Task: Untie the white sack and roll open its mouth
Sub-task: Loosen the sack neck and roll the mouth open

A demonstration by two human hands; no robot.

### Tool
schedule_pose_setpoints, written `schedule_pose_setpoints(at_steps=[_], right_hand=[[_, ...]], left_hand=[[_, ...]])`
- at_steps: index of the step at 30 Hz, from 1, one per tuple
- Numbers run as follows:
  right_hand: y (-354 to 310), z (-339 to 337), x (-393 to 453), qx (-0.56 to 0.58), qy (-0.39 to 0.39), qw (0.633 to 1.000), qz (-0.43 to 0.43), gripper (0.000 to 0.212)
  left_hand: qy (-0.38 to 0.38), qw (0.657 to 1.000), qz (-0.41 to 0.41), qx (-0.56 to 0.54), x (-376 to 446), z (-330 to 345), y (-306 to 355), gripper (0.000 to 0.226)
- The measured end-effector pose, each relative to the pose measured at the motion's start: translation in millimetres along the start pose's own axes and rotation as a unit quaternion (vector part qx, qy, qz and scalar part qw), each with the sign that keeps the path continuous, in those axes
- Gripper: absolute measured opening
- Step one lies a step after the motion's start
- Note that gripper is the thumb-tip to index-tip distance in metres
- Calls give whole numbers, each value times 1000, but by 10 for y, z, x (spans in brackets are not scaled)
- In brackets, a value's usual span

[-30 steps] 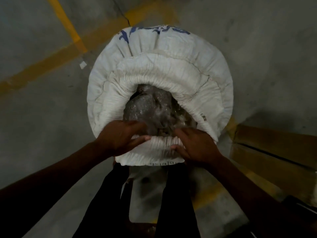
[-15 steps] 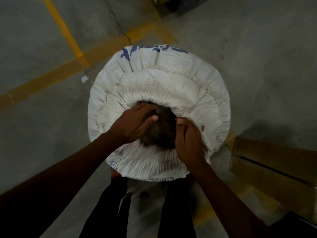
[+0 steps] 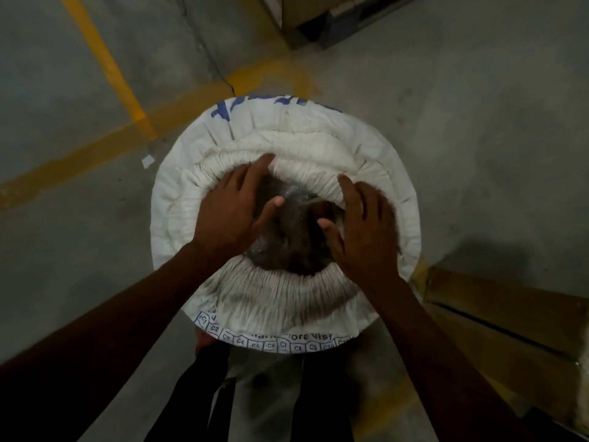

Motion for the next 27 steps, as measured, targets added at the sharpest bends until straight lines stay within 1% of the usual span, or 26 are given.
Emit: schedule_pose_setpoints(at_steps=[2, 5, 8, 11, 13, 14, 16, 18, 20, 22, 23, 25, 27], right_hand=[[-72, 97, 134, -89, -32, 995, 30, 76], [-138, 291, 348, -130, -62, 988, 60, 80], [-164, 502, 531, -139, -88, 983, 78, 81], [-206, 605, 600, -141, -75, 984, 84, 75], [-213, 584, 635, -137, -68, 985, 86, 77], [-198, 563, 677, -130, -68, 985, 89, 78], [-160, 494, 807, -93, -73, 988, 98, 78], [-129, 421, 985, -30, -56, 992, 109, 74], [-97, 369, 1158, 33, -39, 990, 133, 68], [-28, 321, 1331, 102, -41, 981, 162, 68], [31, 302, 1412, 147, -60, 971, 177, 68], [139, 211, 1553, 237, -133, 942, 197, 71], [198, 145, 1647, 276, -240, 912, 183, 74]], left_hand=[[7, 999, -20, 46, 85, 97, -22, 76], [4, 993, -60, 101, 224, 264, -78, 81], [15, 989, -56, 140, 309, 361, -165, 64], [30, 980, -32, 195, 316, 373, -235, 53], [37, 974, -29, 223, 330, 341, -225, 48], [45, 974, -33, 219, 361, 301, -186, 46], [64, 983, -44, 167, 469, 231, -98, 45], [70, 993, -67, 65, 619, 155, 3, 46], [73, 993, -89, -33, 773, 97, 72, 48], [69, 990, -78, -99, 936, 21, 100, 47], [48, 987, -76, -132, 1034, 21, 26, 47], [-44, 972, -85, -215, 1213, -1, -131, 51], [-158, 931, -123, -306, 1355, -14, -262, 47]])
Point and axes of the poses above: each hand's wrist, its own x-axis towards the middle knuckle, its own z-axis out of the palm, y = z × x, the point moved 3 cm from there along x, towards the middle knuckle, and after that the axes turned 2 degrees about -z, right-handed, at the moved point
